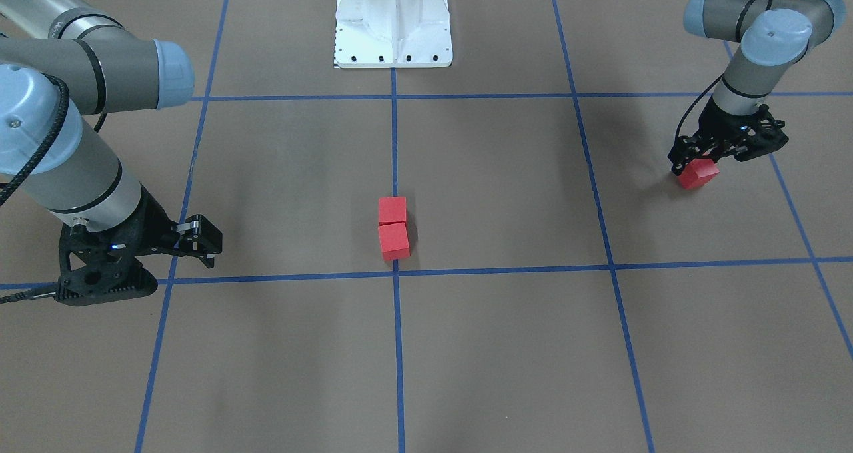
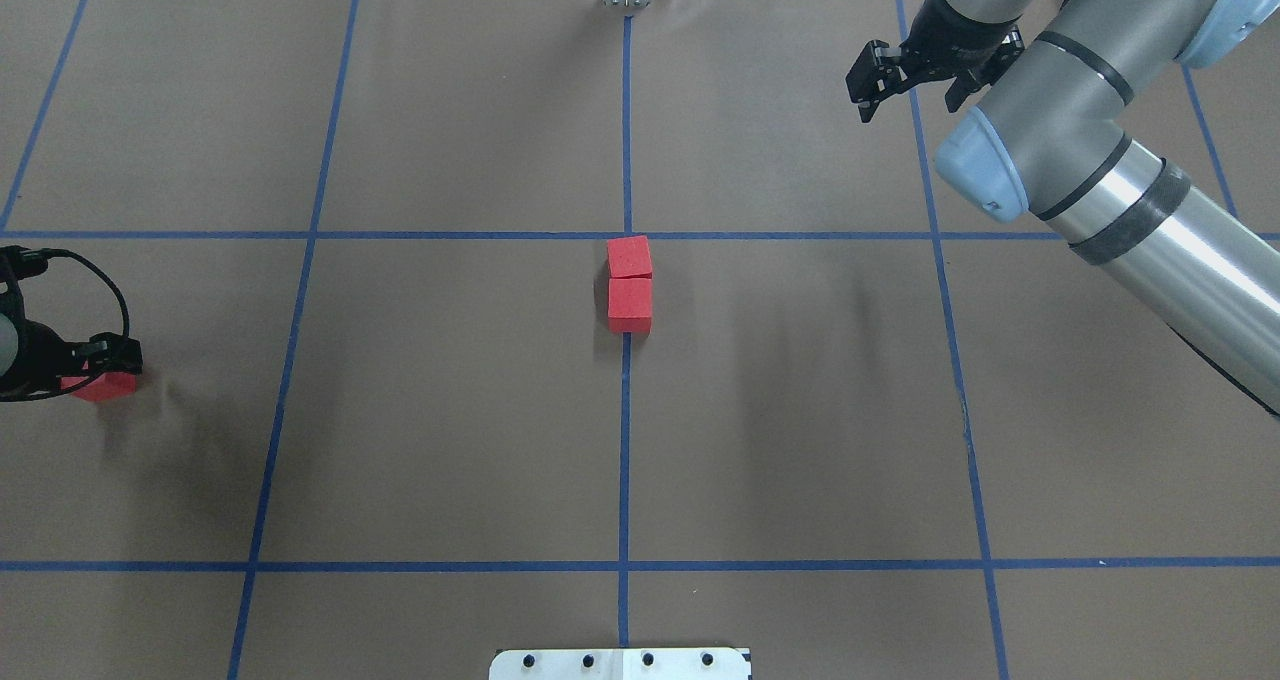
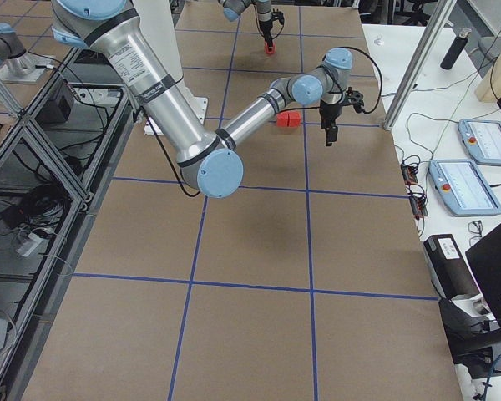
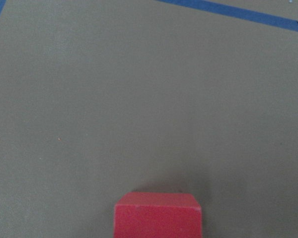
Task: Form red blocks into L shape at center
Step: 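Lift the red cube and carry it toward the center pair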
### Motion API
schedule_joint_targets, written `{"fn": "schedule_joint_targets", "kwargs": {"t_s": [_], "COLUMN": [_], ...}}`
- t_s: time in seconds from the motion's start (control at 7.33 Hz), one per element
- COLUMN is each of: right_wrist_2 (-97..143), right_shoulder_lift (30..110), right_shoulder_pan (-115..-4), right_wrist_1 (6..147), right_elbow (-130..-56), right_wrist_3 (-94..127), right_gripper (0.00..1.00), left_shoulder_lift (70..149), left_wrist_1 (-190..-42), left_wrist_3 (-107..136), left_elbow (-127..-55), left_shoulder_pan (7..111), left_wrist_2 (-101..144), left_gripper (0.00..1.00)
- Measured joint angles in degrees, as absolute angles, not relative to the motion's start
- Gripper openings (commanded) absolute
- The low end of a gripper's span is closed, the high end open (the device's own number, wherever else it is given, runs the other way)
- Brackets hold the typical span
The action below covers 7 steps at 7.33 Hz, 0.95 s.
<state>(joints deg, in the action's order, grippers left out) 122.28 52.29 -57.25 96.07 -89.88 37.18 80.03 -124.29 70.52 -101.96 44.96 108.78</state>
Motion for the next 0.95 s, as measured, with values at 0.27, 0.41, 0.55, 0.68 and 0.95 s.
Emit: {"fn": "schedule_joint_targets", "kwargs": {"t_s": [0.27,0.41,0.55,0.68,0.95], "right_wrist_2": [122.3,122.3,122.3,122.3,122.3], "right_shoulder_lift": [52.3,52.3,52.3,52.2,52.2], "right_shoulder_pan": [-57.2,-57.2,-57.2,-57.1,-57.1], "right_wrist_1": [96.1,96.1,96.1,96.1,96.1], "right_elbow": [-89.9,-89.8,-89.7,-89.7,-89.5], "right_wrist_3": [37.3,37.3,37.3,37.3,37.2], "right_gripper": [0.99,0.99,0.99,0.99,0.99], "left_shoulder_lift": [80.0,79.9,79.9,80.0,81.4], "left_wrist_1": [-124.4,-124.4,-124.3,-124.2,-123.9], "left_wrist_3": [70.4,70.4,70.2,69.6,64.9], "left_elbow": [-102.0,-102.2,-102.6,-103.3,-105.8], "left_shoulder_pan": [45.0,45.1,45.2,45.4,46.5], "left_wrist_2": [108.5,108.5,108.6,108.8,109.0], "left_gripper": [0.00,0.00,0.00,0.00,0.00]}}
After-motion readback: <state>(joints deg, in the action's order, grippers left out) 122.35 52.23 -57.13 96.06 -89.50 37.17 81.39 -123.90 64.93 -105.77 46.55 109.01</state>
